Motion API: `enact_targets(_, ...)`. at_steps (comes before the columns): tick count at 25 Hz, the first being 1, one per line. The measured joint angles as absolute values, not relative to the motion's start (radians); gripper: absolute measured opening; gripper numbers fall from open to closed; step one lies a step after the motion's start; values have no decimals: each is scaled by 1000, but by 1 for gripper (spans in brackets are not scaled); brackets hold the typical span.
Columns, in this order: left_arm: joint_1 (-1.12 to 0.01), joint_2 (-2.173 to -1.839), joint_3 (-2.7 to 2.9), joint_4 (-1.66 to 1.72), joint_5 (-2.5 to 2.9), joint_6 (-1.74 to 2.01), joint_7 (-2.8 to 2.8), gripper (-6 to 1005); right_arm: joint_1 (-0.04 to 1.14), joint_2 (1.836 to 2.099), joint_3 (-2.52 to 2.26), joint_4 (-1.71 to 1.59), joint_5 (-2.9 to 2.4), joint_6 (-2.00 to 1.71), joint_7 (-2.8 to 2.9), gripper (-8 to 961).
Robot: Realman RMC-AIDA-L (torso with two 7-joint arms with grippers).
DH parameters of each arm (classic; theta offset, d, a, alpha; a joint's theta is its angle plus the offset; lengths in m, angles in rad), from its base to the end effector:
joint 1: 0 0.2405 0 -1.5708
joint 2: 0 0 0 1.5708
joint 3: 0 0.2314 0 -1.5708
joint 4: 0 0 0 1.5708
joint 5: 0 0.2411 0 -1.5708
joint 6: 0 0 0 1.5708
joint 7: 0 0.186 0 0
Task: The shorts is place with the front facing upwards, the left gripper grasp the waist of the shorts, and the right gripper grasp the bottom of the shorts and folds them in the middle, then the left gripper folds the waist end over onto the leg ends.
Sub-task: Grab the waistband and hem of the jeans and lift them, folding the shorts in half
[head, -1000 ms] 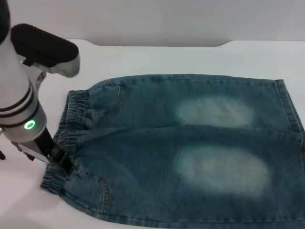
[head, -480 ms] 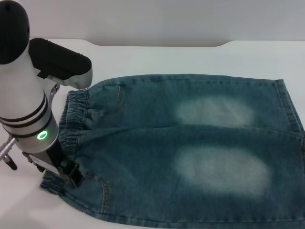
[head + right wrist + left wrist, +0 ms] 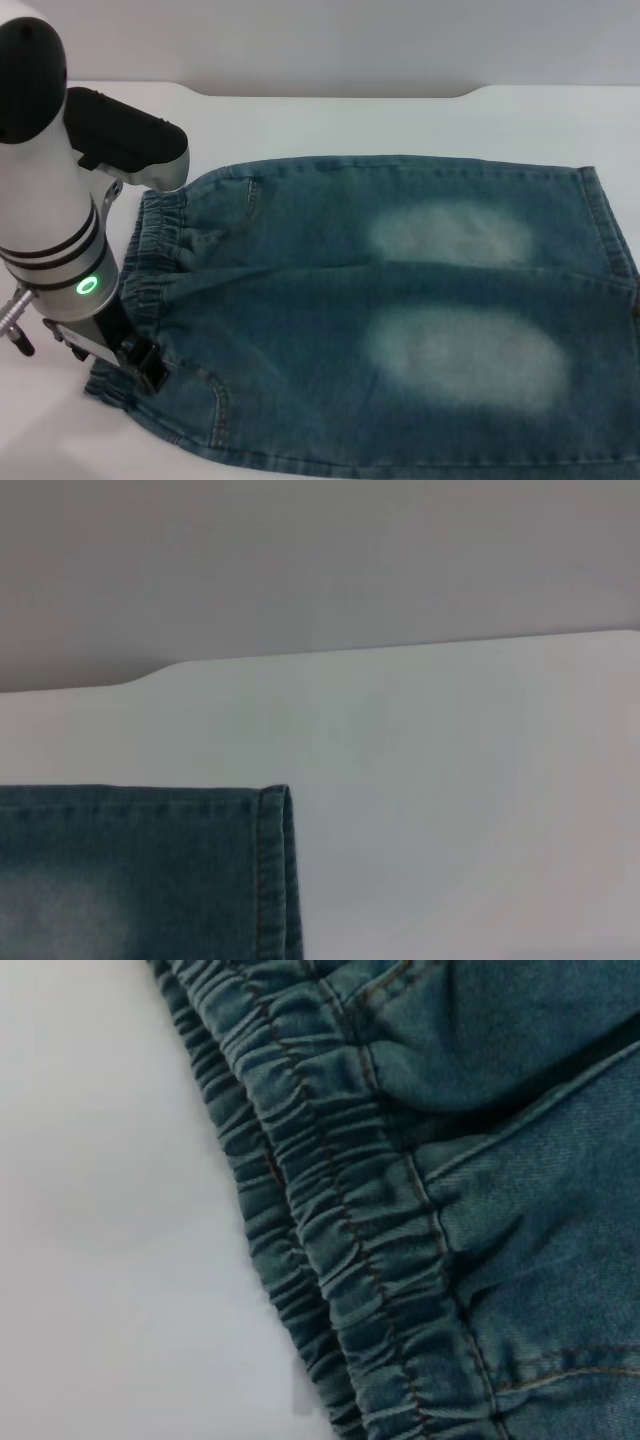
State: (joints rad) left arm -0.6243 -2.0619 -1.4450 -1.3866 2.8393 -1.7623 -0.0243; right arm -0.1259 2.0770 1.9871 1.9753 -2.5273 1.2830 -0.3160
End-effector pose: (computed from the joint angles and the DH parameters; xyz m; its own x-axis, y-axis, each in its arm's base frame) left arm -0.1916 0.3378 -0.0336 0.3329 0.8924 -0.3045 0.5443 -0.4456 -0.7108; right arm 0.2780 0.3087 0.1530 0.4577 -0.7255 -0.5140 -0.7425 0.0061 -0.6699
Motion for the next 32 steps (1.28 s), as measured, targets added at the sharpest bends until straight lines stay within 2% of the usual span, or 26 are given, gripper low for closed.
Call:
enact_targets(31,-633,-2062,-1444,-1316,2840,-1728,-1,739,-127,2077,1987,1997,-2525,1293,-316,772)
enact_targets(32,-633,-2062,-1444,-1316,2840,-1728,-1,713,-127,2077,1987,1997,-2525,1293,-316,772)
